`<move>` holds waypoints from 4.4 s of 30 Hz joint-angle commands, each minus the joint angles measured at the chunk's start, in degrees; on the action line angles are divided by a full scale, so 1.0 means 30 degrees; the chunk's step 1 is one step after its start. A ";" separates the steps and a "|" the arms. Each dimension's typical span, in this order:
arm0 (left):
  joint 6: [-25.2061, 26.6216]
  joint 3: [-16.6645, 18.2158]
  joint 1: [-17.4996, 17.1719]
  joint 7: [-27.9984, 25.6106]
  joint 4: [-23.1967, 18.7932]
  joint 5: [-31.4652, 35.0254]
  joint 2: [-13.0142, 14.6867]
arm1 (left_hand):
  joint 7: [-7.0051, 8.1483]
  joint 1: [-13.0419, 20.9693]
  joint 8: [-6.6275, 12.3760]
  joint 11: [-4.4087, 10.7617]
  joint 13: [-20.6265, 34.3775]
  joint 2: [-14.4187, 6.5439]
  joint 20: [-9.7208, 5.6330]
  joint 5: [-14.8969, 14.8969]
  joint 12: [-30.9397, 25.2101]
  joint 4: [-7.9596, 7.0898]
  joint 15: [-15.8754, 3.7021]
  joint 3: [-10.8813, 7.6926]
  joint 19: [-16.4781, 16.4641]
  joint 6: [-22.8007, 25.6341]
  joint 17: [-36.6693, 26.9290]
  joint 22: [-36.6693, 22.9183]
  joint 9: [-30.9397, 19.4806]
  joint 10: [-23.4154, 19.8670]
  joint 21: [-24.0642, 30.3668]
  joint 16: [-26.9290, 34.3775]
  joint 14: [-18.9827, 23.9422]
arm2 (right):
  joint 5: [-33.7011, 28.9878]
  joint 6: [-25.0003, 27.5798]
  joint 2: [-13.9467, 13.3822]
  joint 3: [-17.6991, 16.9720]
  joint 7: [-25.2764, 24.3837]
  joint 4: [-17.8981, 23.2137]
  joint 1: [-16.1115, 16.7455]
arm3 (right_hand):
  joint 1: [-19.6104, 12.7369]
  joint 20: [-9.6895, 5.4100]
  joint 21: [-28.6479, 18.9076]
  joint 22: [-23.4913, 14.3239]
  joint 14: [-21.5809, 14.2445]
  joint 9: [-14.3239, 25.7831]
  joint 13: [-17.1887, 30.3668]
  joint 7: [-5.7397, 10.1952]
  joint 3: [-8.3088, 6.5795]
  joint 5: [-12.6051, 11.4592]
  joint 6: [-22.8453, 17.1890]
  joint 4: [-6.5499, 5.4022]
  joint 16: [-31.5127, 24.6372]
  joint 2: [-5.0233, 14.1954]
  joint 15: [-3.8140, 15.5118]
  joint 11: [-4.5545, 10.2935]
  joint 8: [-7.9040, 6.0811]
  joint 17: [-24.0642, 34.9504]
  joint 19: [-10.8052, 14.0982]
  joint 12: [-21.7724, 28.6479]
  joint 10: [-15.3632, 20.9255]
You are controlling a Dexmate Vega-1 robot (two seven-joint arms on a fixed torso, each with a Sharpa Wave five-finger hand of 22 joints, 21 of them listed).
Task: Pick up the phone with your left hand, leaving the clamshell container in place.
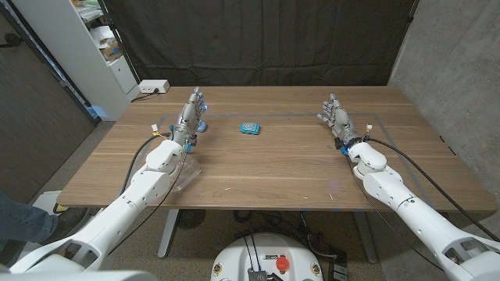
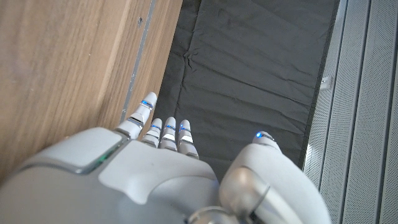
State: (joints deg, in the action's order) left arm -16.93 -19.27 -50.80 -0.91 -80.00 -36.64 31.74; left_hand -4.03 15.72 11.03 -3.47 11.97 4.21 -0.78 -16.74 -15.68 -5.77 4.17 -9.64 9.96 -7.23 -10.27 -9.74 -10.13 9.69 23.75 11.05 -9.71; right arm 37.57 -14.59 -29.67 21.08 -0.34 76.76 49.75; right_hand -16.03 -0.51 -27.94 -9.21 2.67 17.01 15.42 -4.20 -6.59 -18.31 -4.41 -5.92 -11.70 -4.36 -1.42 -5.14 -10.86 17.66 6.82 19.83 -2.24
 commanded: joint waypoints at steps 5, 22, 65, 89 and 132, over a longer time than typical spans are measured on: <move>-0.0160 0.0196 0.0029 0.0058 -0.0367 0.0060 0.0225 | -0.0003 0.0261 0.0079 0.0062 -0.0024 -0.0170 0.0168 -0.0077 0.0074 0.0064 -0.0029 -0.0076 0.2109 0.0133 -0.0046 -0.0039 -0.0048 -0.0062 -0.0084 0.0146 -0.0800 | -0.0022 -0.0131 0.0143 -0.0025 -0.0129 -0.0208 -0.0041 | -0.0158 -0.0022 0.0178 -0.0076 0.0022 -0.0058 -0.0065 -0.0068 -0.0116 -0.0071 -0.0141 0.0098 -0.0154 0.0064 -0.0097 -0.0045 -0.0140 -0.0024 0.0245 -0.0070 0.0199; -0.0418 0.0821 -0.0696 -0.0275 -0.1533 0.0261 0.1034 | -0.0014 0.0389 0.0108 0.0061 -0.0109 -0.0296 0.0314 -0.0020 0.0108 0.0147 0.0007 -0.0103 0.2096 0.0302 -0.0042 -0.0048 -0.0045 -0.0269 -0.0265 0.0140 -0.0717 | -0.0196 -0.0638 -0.0152 -0.0293 -0.0354 0.0509 0.0423 | -0.0165 0.0021 0.0336 -0.0080 -0.0001 -0.0222 -0.0250 -0.0048 -0.0076 -0.0091 -0.0174 0.0118 -0.0151 0.0082 -0.0094 -0.0030 -0.0143 -0.0134 0.0264 -0.0219 0.0282; -0.1075 0.0998 -0.0966 -0.2218 -0.2846 0.4014 0.2297 | 0.0015 0.0766 0.0151 0.0091 -0.0239 -0.0580 0.0590 0.0169 0.0224 0.0402 -0.0065 -0.0188 0.1999 0.0711 -0.0032 -0.0073 -0.0046 -0.0669 -0.0687 0.0128 -0.0487 | -0.0374 -0.1659 -0.0115 -0.0468 -0.0375 0.0922 0.1040 | -0.0101 0.0115 0.0835 -0.0089 -0.0684 -0.0823 -0.0861 0.0193 0.0073 -0.0146 -0.0336 0.0121 -0.0371 0.0243 0.0043 0.0227 -0.0184 -0.0464 0.0670 -0.0692 0.0785; -0.1402 0.0769 -0.1140 -0.4590 -0.3649 0.8515 0.2717 | 0.0161 0.1413 0.0249 0.0188 -0.0275 -0.0978 0.0800 0.0314 0.0283 0.0780 -0.0142 -0.0473 0.1781 0.1177 -0.0019 -0.0083 -0.0045 -0.0966 -0.0929 0.0138 -0.0239 | -0.0627 -0.2059 0.0000 -0.0444 -0.0615 0.1031 0.1293 | -0.0093 0.0151 0.1048 -0.0094 -0.0733 -0.1039 -0.1048 0.0203 0.0136 -0.0157 -0.0371 0.0137 -0.0360 0.0285 0.0005 0.0239 -0.0186 -0.0591 0.0796 -0.0903 0.0884; 0.0145 -0.0429 0.0058 -0.3518 -0.4290 1.1513 0.3992 | 0.0169 0.2737 0.0260 0.0411 -0.0286 -0.1549 0.1013 0.0832 0.0408 0.1669 -0.0239 -0.1028 0.1827 0.1825 -0.0003 -0.0104 -0.0051 -0.1432 -0.1556 0.0088 0.0144 | -0.0624 -0.2627 -0.0065 -0.0723 -0.0772 0.1451 0.1868 | -0.0230 0.0081 0.1410 -0.0105 -0.1185 -0.1462 -0.1352 0.0057 0.0244 -0.0179 -0.0720 0.0264 -0.0424 0.0349 0.0121 0.0219 -0.0278 -0.0913 0.1395 -0.1309 0.1238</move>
State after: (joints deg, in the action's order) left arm -16.93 -18.79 -52.58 -13.92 -94.10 -2.80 43.42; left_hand -3.37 23.27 11.91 -2.35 10.92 -0.32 1.85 -14.40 -14.58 -1.16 3.46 -12.47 9.96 -2.14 -10.14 -9.73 -10.15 5.45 19.46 11.05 -9.38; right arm 35.70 -22.20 -29.80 19.05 -2.78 80.92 55.26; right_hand -16.56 -0.20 -23.79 -9.19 -0.53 12.51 11.18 -4.10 -5.95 -18.31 -5.95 -5.29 -12.58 -3.82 -0.70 -4.10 -11.31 14.89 10.61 15.97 1.24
